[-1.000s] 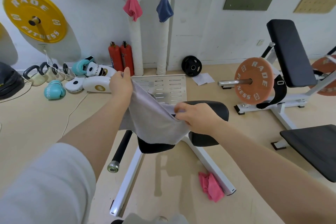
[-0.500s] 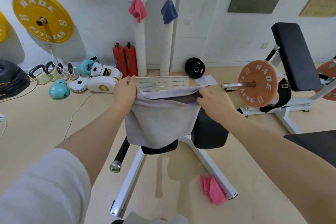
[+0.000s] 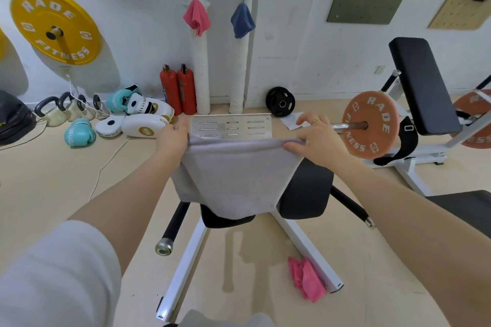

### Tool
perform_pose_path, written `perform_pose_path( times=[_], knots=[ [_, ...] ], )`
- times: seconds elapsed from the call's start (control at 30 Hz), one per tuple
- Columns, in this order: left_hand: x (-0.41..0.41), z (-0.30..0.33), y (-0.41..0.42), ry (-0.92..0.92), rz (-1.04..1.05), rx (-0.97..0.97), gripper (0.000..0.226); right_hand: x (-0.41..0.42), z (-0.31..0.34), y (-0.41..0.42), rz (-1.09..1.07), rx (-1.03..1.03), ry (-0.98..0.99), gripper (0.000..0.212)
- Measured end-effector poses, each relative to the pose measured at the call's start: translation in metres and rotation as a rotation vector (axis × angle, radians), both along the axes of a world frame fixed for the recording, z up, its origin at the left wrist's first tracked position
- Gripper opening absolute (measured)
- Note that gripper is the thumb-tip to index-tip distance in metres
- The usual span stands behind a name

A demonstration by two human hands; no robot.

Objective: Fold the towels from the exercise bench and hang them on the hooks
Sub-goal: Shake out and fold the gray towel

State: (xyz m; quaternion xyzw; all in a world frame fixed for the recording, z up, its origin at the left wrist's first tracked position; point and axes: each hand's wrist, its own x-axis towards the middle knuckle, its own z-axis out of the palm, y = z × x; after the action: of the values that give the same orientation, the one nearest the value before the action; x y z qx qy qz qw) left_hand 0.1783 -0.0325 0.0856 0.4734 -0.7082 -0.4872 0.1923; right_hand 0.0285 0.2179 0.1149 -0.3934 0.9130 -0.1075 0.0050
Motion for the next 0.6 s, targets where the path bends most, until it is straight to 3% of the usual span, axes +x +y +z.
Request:
perform_pose_path(
  times=[0.07, 0.13, 0.2, 0.27, 0.33, 0.4, 0.5, 0.6],
  knots=[
    [-0.001, 0.002, 0.001, 0.027, 0.044, 0.160, 0.051, -0.004, -0.001, 0.000, -0.111, -0.087, -0.169, 0.053],
    [-0.001, 0.001, 0.001, 0.096, 0.034, 0.370, 0.047, -0.004, -0.001, -0.002, -0.227, -0.252, -0.407, 0.050],
    [0.005, 0.007, 0.001, 0.100, -0.104, 0.633, 0.032, -0.003, 0.001, -0.006, -0.327, -0.459, -0.635, 0.031],
    [0.011, 0.017, -0.001, 0.106, -0.308, 0.771, 0.036, -0.004, 0.009, -0.009, -0.418, -0.550, -0.753, 0.021],
    [0.010, 0.028, -0.004, 0.206, -0.433, 0.787, 0.047, -0.005, 0.018, -0.011, -0.484, -0.607, -0.802, 0.016],
    [0.006, 0.037, -0.003, 0.312, -0.418, 0.770, 0.041, -0.005, 0.022, -0.015, -0.570, -0.671, -0.854, 0.005],
    [-0.007, 0.027, 0.005, 0.344, -0.180, 0.630, 0.024, 0.004, 0.023, -0.021, -0.673, -0.716, -1.051, 0.006],
    [-0.016, 0.013, 0.022, 0.353, 0.052, 0.583, 0.030, 0.021, 0.024, -0.032, -0.582, -0.694, -1.166, 0.011]
  ],
)
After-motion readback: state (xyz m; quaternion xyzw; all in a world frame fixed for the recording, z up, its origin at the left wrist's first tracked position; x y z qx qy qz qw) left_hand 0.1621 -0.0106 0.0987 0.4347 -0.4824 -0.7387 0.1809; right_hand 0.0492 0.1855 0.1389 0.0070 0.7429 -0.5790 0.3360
